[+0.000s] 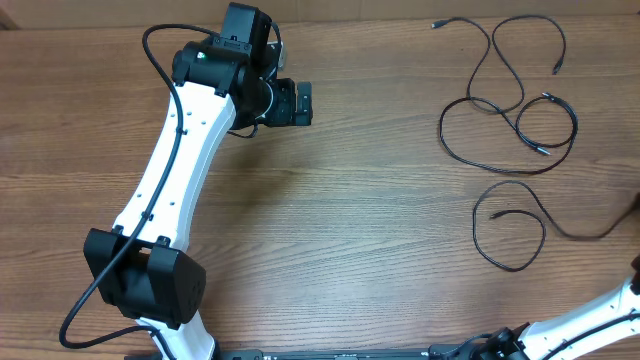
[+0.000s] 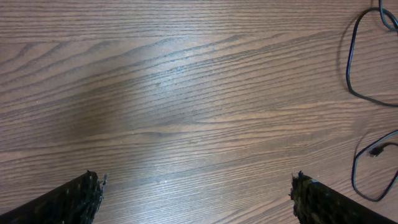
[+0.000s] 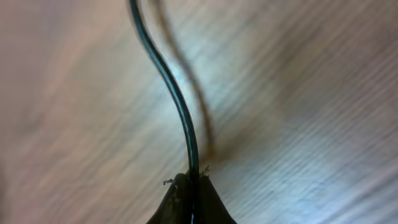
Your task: Untangle cables
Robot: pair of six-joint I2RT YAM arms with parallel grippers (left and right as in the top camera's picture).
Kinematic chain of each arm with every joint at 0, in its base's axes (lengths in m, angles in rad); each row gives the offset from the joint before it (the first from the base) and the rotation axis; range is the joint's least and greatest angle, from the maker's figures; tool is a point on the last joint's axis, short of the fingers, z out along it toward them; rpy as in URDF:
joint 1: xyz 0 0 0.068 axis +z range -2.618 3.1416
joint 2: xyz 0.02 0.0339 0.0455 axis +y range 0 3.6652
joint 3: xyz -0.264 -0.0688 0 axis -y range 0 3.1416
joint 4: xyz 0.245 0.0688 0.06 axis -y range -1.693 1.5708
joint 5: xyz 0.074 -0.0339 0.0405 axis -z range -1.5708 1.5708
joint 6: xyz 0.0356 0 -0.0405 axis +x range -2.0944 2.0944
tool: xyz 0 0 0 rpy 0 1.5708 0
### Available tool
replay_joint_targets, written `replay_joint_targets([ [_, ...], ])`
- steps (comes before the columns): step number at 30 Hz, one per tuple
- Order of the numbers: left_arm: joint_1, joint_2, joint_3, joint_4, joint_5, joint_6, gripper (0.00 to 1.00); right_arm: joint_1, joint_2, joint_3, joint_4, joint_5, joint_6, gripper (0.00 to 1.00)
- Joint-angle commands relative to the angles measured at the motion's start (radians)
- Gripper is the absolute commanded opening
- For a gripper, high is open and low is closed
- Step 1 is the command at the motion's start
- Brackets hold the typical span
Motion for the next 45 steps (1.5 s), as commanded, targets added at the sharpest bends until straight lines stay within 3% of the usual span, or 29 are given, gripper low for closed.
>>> replay_joint_targets([
  [1, 0.000, -0.008, 0.018, 0.003, -0.006, -0.006, 1.00, -0.001, -0.152, 0.053, 0.014, -0.298, -0.078, 0.04],
  [8, 0.000, -0.008, 0.018, 0.003, -0.006, -0.006, 1.00, 0.001, -0.246, 0.053, -0.063, -0.522, -0.316, 0.04],
  [13, 0.000, -0.008, 0.018, 0.004, -0.006, -0.006, 0.99, 0.002, -0.251, 0.051, -0.212, -0.573, -0.553, 0.04],
  [15, 0.000, -0.008, 0.018, 0.003, -0.006, -0.005, 0.99, 0.002, -0.251, 0.051, -0.229, -0.572, -0.573, 0.04],
  [22, 0.000, -0.008, 0.018, 0.004, -0.006, 0.002, 1.00, 0.002, -0.251, 0.051, -0.213, -0.474, -0.375, 0.04],
  [29, 0.000, -0.008, 0.018, 0.005, -0.006, 0.002, 1.00, 0.002, -0.251, 0.051, -0.188, -0.057, 0.018, 0.04],
  [33, 0.000, -0.008, 0.018, 0.005, -0.006, 0.002, 1.00, 0.002, -0.251, 0.051, -0.167, 0.022, 0.214, 0.04],
  [34, 0.000, -0.008, 0.018, 0.005, -0.006, 0.002, 1.00, 0.002, -0.251, 0.051, -0.156, 0.022, 0.255, 0.07],
  [36, 0.000, -0.008, 0.018, 0.005, -0.006, 0.002, 1.00, 0.003, -0.251, 0.051, -0.139, 0.011, 0.299, 0.33],
  [39, 0.000, -0.008, 0.018, 0.005, -0.006, 0.002, 0.99, 0.014, -0.250, 0.050, -0.103, 0.004, 0.298, 0.51],
  [40, 0.000, -0.008, 0.018, 0.005, -0.006, 0.002, 1.00, 0.021, -0.249, 0.046, -0.084, 0.005, 0.294, 0.55],
  [45, 0.000, -0.008, 0.018, 0.012, -0.006, 0.001, 1.00, 0.076, -0.230, 0.016, 0.020, 0.004, 0.167, 0.55],
])
